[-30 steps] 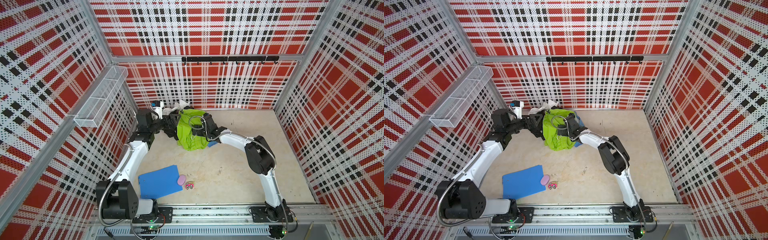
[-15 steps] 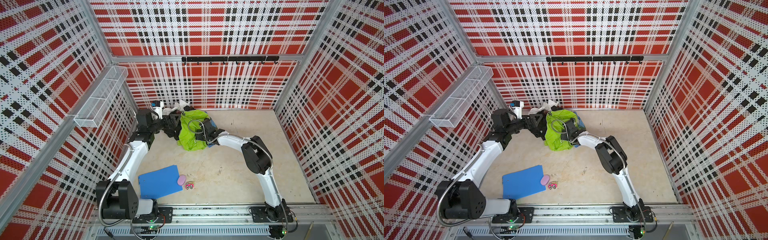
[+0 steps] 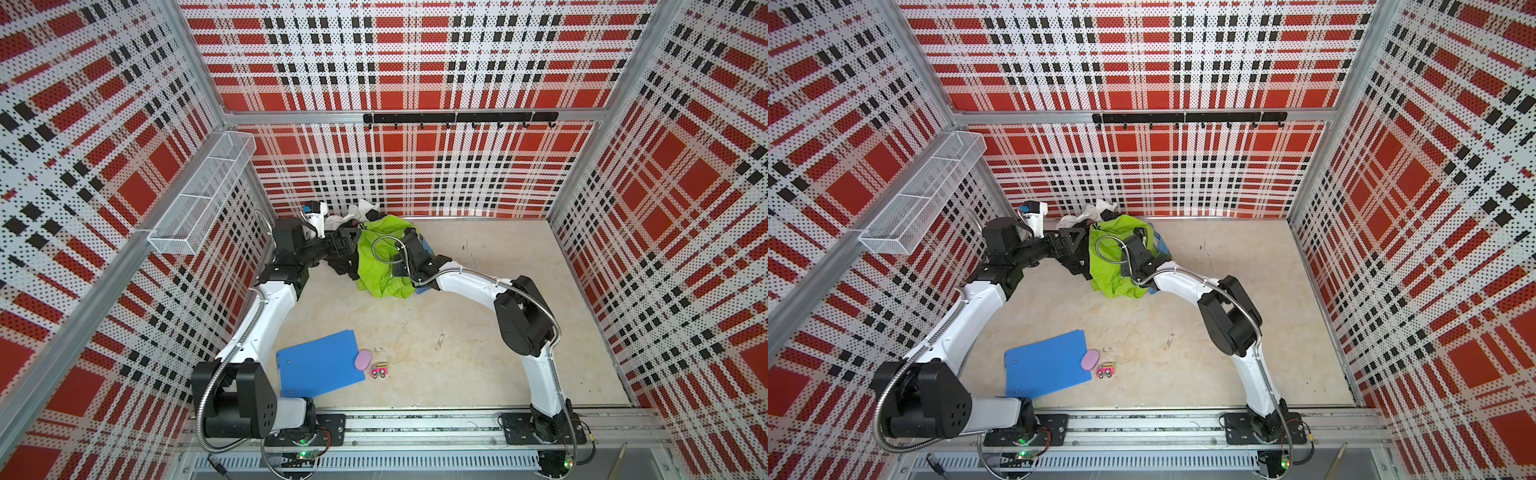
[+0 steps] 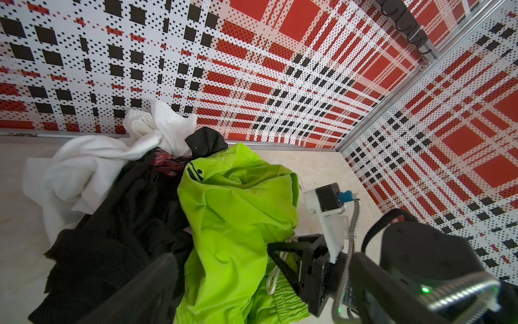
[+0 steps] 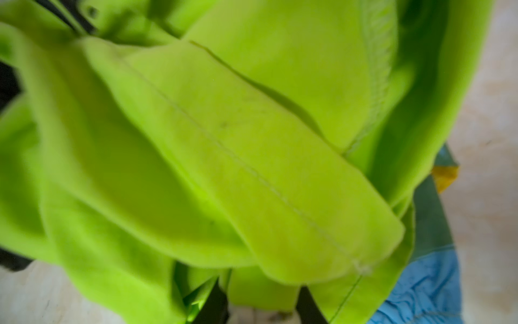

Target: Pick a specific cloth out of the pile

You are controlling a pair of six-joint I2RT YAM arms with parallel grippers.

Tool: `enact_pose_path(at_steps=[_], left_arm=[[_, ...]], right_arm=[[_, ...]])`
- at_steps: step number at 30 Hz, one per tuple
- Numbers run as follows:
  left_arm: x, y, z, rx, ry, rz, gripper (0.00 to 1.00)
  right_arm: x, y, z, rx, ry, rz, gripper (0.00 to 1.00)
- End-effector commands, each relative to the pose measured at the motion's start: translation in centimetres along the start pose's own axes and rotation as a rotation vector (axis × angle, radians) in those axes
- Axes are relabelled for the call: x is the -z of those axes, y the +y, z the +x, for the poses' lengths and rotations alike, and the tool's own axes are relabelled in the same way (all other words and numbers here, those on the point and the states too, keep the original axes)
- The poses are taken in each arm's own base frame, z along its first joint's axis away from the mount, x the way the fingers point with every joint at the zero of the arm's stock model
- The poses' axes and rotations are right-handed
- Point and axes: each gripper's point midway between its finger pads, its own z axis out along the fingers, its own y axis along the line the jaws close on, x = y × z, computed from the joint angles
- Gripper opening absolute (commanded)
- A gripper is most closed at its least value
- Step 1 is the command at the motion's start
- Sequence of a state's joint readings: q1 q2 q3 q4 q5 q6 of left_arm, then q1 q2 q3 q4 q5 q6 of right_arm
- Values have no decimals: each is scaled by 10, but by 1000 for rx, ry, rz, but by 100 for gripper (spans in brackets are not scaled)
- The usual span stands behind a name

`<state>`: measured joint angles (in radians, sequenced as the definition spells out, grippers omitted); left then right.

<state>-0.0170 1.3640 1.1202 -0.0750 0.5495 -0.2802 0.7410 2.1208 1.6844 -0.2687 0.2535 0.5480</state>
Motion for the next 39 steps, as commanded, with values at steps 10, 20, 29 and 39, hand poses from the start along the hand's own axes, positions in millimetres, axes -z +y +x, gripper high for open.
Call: enact_pose_path(at_steps=[10, 20, 29, 39], left_arm=[[8, -9, -9, -31, -45, 31, 99], [10, -15, -11, -32, -56, 60, 99], [12, -20, -12, -41, -64, 80, 99], [23, -62, -13, -96, -80, 293, 99]], right_arm=[[109, 34, -127, 64, -383, -97, 16], [161, 52, -173, 75, -509, -179, 14], [196, 58, -205, 73, -611, -199, 10], [243, 52, -232, 95, -716, -185, 8]])
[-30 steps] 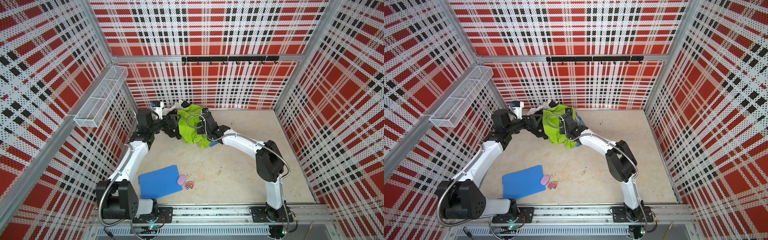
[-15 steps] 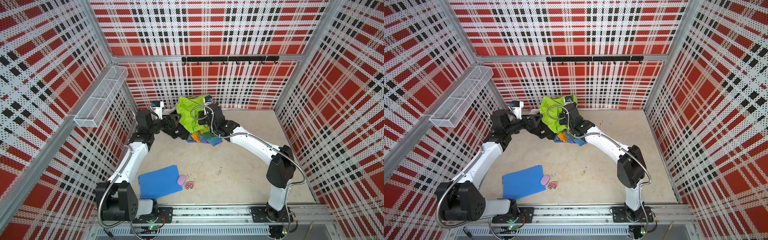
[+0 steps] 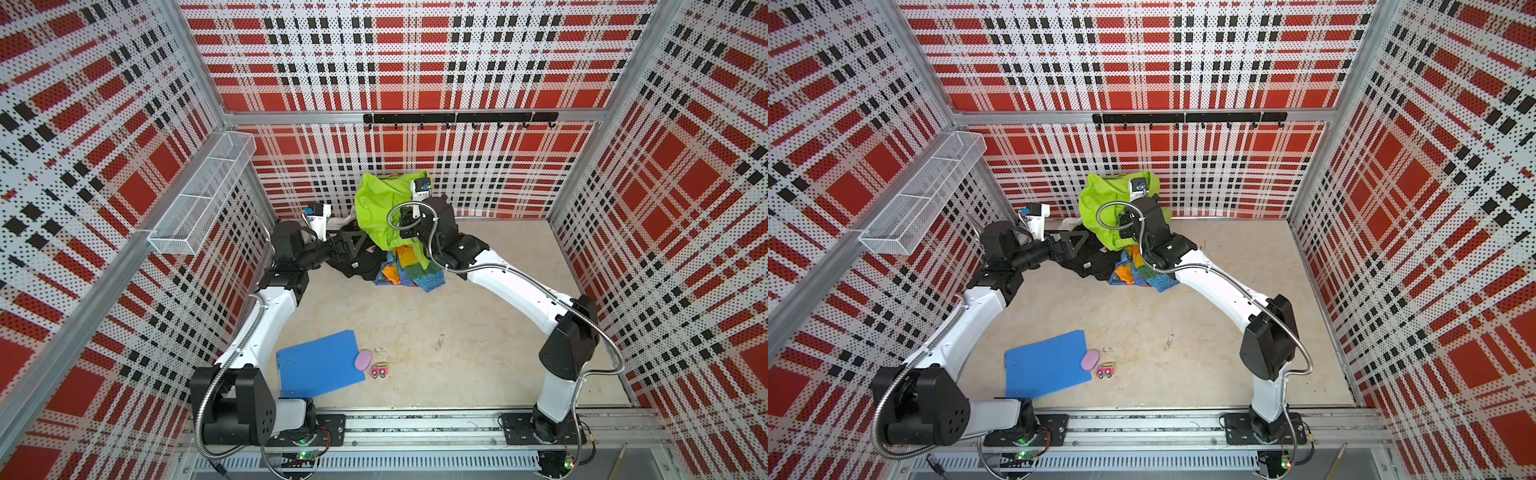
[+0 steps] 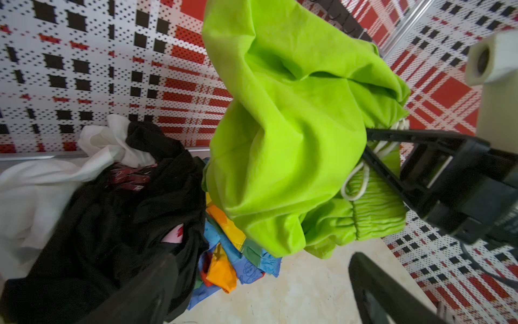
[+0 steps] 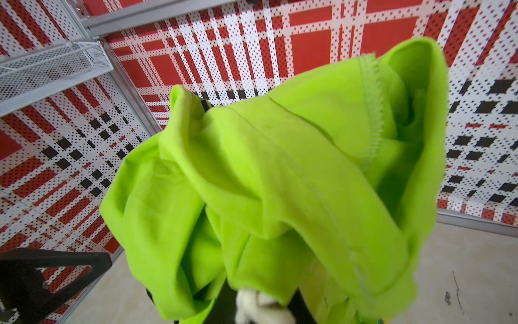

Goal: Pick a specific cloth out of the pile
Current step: 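Lift the lime-green shorts with the right gripper and carry them away from the pile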

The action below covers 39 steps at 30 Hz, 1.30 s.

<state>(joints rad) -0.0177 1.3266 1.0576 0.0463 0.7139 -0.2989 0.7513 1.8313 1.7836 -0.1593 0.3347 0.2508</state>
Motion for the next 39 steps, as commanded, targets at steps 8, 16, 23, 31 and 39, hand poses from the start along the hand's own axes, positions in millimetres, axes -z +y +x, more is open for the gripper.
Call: enact_pose_path(at_steps=[8, 16, 23, 31, 39], left_arm=[[1, -86, -1, -129, -25, 267, 99], [-19, -129, 29, -129, 50, 380, 99], [-22, -136, 35, -134, 71, 405, 99], [-21, -146, 42, -141, 101, 473, 99], [-24, -150, 47, -137, 116, 490, 99]], right_arm=[[68, -25, -116, -51, -269, -13, 8], [111, -88, -127, -52, -259, 63, 8], [154, -145, -124, -30, -225, 178, 7], [187, -194, -93, -81, -149, 211, 5], [195, -230, -45, -253, -104, 148, 4]])
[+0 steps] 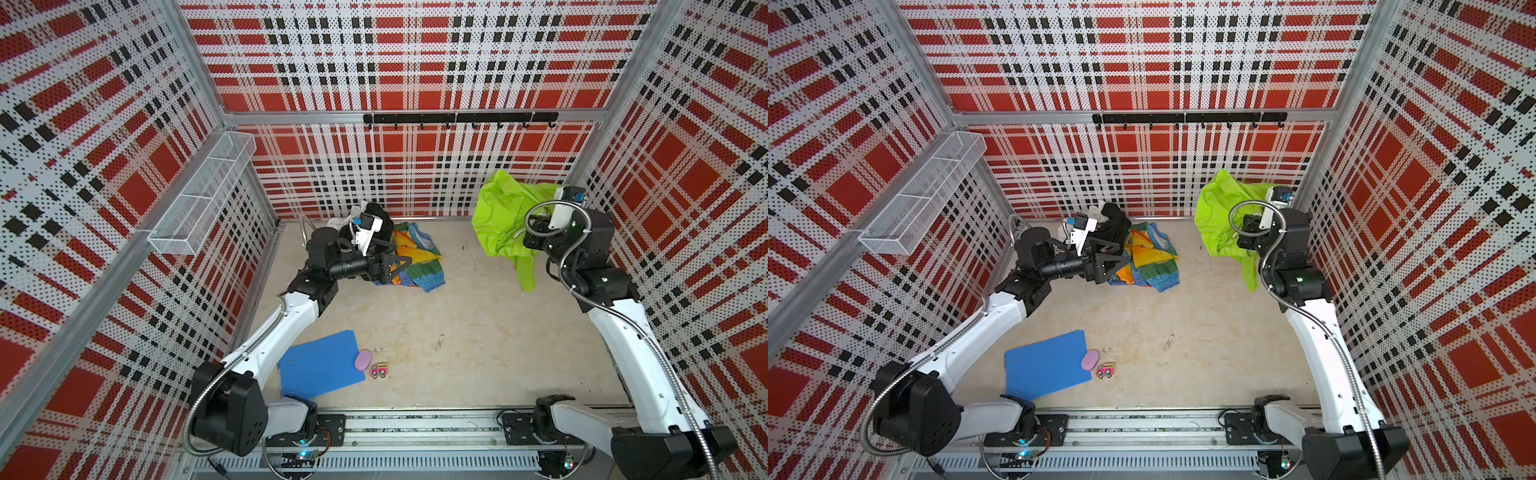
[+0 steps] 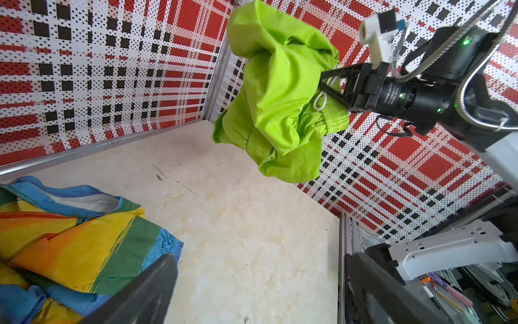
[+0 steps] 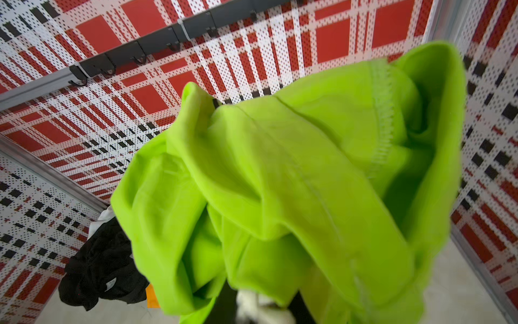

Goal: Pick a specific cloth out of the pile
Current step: 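Lift the lime-green shorts with the right gripper and carry them away from the pile, then lower the lime-green shorts onto the clear table with the right gripper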

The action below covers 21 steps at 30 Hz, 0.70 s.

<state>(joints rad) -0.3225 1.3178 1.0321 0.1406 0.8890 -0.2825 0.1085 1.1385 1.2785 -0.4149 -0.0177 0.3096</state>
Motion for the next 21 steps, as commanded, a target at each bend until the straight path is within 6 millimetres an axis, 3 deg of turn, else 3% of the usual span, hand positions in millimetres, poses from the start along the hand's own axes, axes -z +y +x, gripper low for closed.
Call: enact_pose_path(at_steps=[1, 8, 13, 21], left_arm=[[-2, -7, -2, -31, -2, 30, 99], [-4, -7, 0, -30, 5, 28, 99], [-6, -8, 1, -31, 11, 28, 99], [-8, -9, 4, -37, 21, 23, 99]], right_arm=[[11, 14, -15, -96, -82, -160, 4], [2, -24, 33, -227, -32, -165, 3], [-10, -39, 74, -245, 46, -131, 3], [-18, -95, 148, -196, 185, 130, 3]])
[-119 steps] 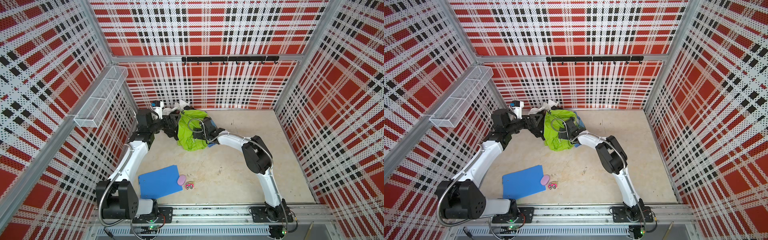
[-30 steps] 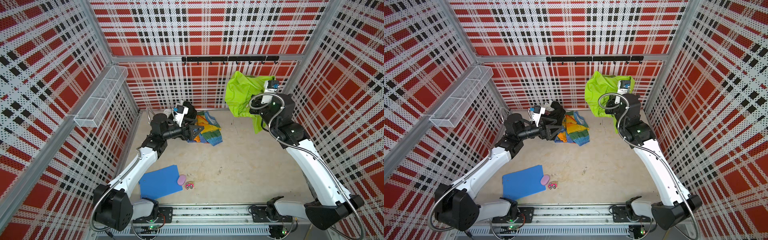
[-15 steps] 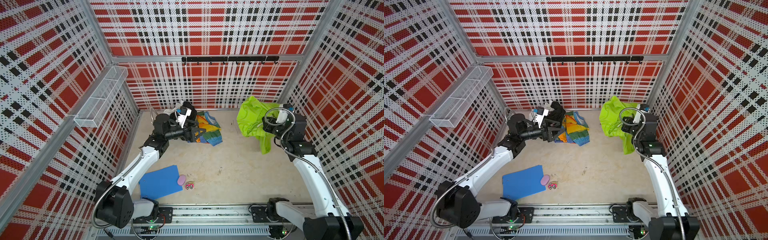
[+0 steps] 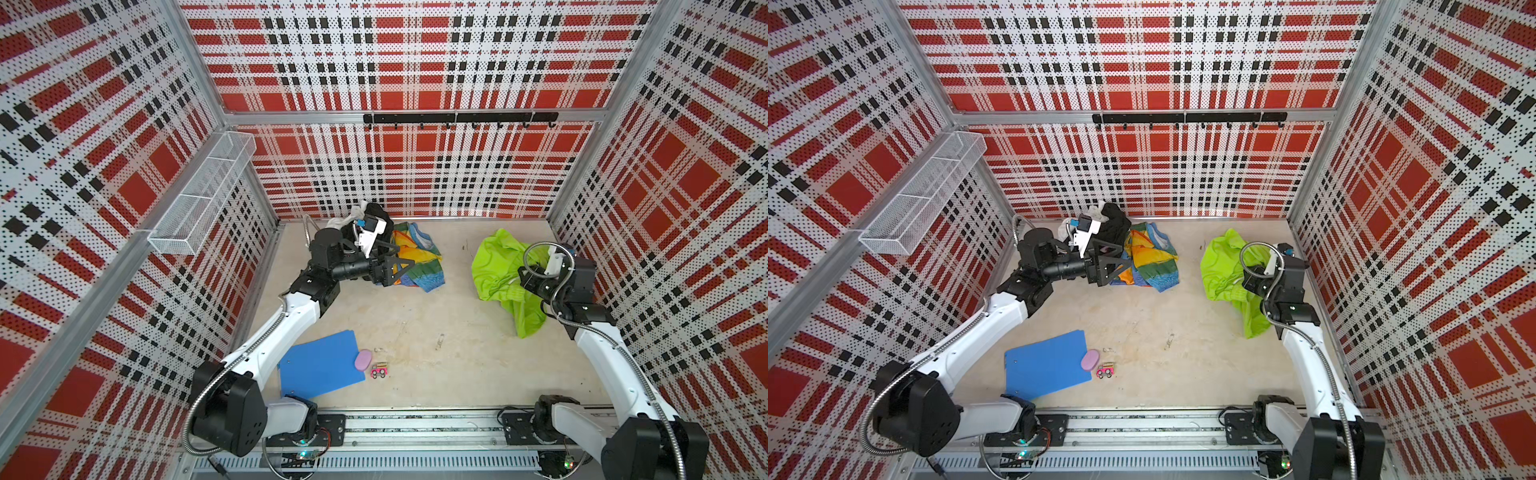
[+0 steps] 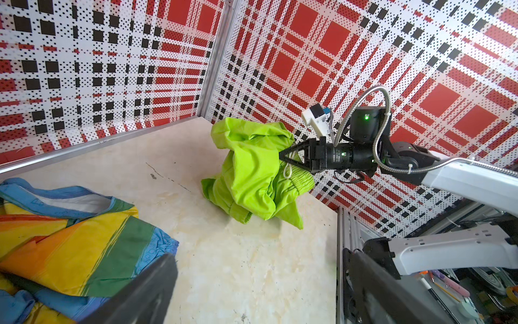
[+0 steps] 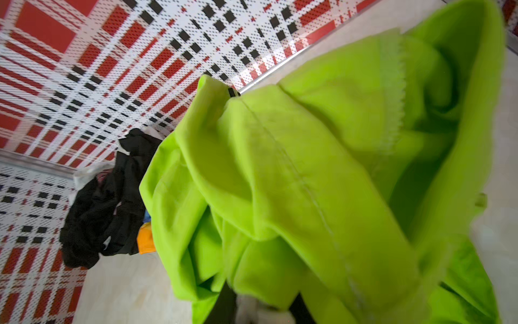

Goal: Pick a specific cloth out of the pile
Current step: 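Lower the lime-green shorts onto the clear table with the right gripper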

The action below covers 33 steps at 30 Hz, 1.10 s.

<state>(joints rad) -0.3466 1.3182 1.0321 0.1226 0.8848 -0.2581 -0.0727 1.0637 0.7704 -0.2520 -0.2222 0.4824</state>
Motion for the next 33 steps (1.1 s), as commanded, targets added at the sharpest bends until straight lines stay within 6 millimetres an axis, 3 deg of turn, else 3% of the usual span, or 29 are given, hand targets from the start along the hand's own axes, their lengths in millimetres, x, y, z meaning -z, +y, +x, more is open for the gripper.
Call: enact_pose_path(at_steps=[1, 5, 15, 21, 25, 33], left_arm=[[-3, -3, -3, -28, 1, 7, 99], [-4, -3, -1, -26, 5, 8, 99], [-7, -5, 2, -29, 19, 5, 99], [-8, -5, 3, -35, 24, 0, 99], [-9, -4, 4, -30, 30, -1, 99], [-9, -4, 4, -38, 33, -8, 99]], right_arm=[[1, -18, -7, 35, -64, 93, 3], [-9, -47, 21, 12, 4, 192, 3], [-40, -93, 86, -52, 177, 307, 4], [-43, -118, 116, -72, 261, 403, 13], [-44, -114, 113, -71, 253, 387, 24], [-26, -91, 70, -31, 165, 354, 55]])
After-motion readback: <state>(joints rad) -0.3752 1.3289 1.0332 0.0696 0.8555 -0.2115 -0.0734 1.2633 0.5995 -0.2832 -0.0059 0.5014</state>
